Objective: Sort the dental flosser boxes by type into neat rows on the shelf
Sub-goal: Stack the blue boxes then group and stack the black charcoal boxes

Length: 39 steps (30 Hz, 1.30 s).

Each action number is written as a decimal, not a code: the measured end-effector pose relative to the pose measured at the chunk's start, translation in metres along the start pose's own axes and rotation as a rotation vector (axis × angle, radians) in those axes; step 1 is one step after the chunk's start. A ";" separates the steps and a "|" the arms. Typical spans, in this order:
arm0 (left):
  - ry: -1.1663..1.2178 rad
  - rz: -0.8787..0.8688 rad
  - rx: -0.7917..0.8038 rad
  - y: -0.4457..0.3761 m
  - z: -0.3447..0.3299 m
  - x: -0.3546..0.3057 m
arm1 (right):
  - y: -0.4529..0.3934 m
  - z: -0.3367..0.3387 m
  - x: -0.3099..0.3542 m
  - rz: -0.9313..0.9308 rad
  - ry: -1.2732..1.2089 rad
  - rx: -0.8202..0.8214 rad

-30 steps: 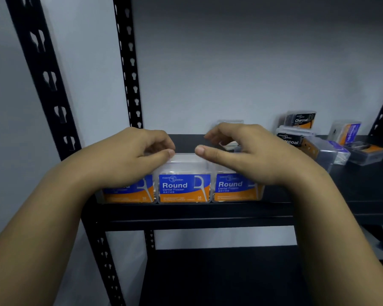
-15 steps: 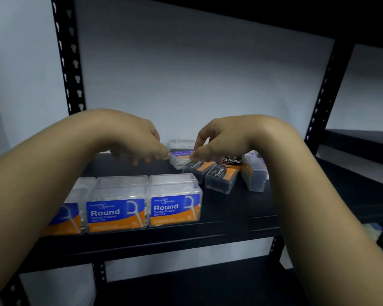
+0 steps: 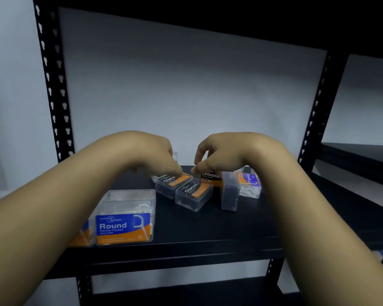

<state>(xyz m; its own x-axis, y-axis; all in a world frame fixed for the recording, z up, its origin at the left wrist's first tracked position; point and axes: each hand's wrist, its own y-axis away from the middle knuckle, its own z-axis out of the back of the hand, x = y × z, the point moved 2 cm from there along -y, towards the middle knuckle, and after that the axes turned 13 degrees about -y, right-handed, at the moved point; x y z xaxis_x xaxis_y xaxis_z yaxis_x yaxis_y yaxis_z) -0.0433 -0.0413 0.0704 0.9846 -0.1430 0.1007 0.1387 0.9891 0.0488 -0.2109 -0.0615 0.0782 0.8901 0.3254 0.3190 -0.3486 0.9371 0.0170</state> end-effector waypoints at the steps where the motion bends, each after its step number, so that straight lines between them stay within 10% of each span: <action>1: -0.006 0.015 -0.013 -0.002 0.000 -0.006 | -0.004 0.001 -0.005 0.017 0.004 -0.028; 20: 0.008 0.296 -0.035 -0.019 -0.035 -0.043 | -0.103 -0.025 -0.018 0.451 0.084 0.172; 39: 0.047 0.376 -0.071 -0.024 -0.054 -0.062 | -0.130 -0.032 -0.018 0.466 0.300 0.294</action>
<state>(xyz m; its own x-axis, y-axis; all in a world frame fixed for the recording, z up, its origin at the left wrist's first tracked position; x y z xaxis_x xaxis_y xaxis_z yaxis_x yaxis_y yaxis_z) -0.1023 -0.0540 0.0093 0.9717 0.2302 0.0531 -0.2275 0.9724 -0.0519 -0.1721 -0.1847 0.0396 0.6535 0.7531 0.0762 -0.7484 0.6279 0.2135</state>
